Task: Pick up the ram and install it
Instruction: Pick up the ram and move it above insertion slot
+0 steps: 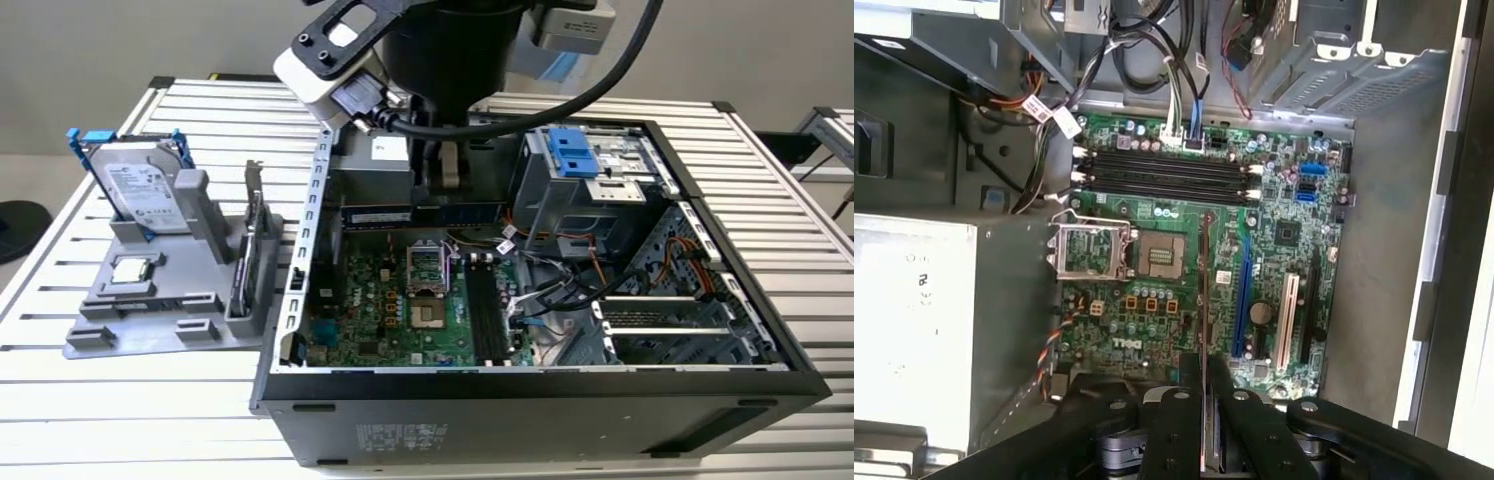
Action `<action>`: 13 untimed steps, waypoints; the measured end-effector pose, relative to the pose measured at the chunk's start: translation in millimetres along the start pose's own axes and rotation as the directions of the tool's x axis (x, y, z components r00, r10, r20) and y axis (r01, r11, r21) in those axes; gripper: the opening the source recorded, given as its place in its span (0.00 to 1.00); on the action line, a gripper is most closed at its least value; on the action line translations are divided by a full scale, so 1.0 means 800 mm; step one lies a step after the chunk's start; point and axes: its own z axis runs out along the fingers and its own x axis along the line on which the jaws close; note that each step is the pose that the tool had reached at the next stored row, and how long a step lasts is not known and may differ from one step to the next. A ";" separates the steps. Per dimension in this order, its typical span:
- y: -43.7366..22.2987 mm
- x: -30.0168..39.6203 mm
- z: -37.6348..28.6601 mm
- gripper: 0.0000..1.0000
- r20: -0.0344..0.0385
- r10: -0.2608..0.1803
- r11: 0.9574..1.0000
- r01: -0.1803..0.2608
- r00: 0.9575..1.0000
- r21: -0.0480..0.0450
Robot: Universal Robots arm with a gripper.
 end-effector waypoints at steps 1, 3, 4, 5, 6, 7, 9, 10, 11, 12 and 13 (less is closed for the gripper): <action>0.0012 0.0000 0.0000 0.00 0.000 0.000 1.000 0.000 1.000 0.000; 0.0033 0.0002 -0.0001 0.00 0.000 0.001 1.000 -0.001 1.000 0.000; 0.0044 0.0003 -0.0002 0.00 0.000 0.002 1.000 -0.002 1.000 0.000; 0.0055 0.0005 -0.0002 0.00 0.000 0.004 1.000 -0.004 1.000 0.000; 0.0065 0.0008 -0.0002 0.00 0.000 0.006 1.000 -0.006 1.000 0.000; 0.0074 0.0011 -0.0002 0.00 0.000 0.008 1.000 -0.008 1.000 0.000; 0.0089 0.0014 -0.0003 0.00 0.000 0.012 1.000 -0.012 1.000 0.000; 0.0093 0.0015 -0.0003 0.00 0.000 0.013 1.000 -0.013 1.000 0.000; 0.0094 0.0014 -0.0003 0.00 0.000 0.014 1.000 -0.014 1.000 0.000; 0.0095 0.0015 -0.0003 0.00 0.000 0.014 1.000 -0.014 1.000 0.000; 0.0097 0.0015 -0.0003 0.00 0.000 0.014 1.000 -0.014 1.000 0.000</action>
